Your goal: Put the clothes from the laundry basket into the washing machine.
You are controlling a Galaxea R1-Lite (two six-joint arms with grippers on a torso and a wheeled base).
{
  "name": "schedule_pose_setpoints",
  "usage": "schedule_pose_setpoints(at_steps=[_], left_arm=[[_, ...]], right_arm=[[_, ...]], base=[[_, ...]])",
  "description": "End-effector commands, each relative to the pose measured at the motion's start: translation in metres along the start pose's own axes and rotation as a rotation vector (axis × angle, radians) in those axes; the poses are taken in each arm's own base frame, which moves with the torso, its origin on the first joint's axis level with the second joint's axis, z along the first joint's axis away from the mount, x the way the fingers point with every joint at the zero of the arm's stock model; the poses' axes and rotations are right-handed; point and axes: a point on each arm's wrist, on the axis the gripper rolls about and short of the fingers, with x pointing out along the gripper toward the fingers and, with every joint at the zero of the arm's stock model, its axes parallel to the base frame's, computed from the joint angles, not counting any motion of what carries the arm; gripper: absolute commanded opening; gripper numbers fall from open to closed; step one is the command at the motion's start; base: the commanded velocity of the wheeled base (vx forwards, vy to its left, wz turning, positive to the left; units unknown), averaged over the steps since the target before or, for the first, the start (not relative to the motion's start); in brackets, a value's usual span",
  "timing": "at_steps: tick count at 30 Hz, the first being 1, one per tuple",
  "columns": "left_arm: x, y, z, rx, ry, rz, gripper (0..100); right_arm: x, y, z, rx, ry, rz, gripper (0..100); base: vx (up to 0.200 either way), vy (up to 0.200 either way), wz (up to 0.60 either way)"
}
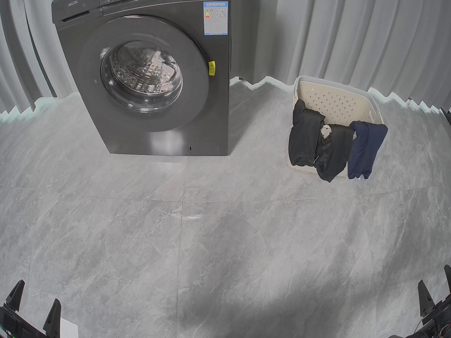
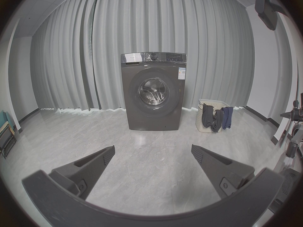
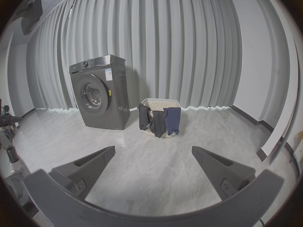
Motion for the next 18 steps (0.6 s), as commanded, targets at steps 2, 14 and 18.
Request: schedule_pose_setpoints(at_steps=[2, 14, 18], left_arm=[[0.0004, -0.0001, -0.0051, 0.001, 0.006, 0.0, 100], [0.0004, -0.0001, -0.0051, 0.004, 0.006, 0.0, 100], [0.0004, -0.0001, -0.0051, 0.004, 0.006, 0.0, 100]], right_arm=[[0.0009, 0.0, -0.005, -0.001, 0.012, 0.0, 100], [0.0008, 0.0, -0.0051, 0.0, 0.011, 0.0, 100], [0.0008, 0.0, -0.0051, 0.0, 0.011, 0.0, 100]], base=[[0.2, 0.0, 0.0], [0.15, 0.0, 0.0], [0.0, 0.0, 0.0]])
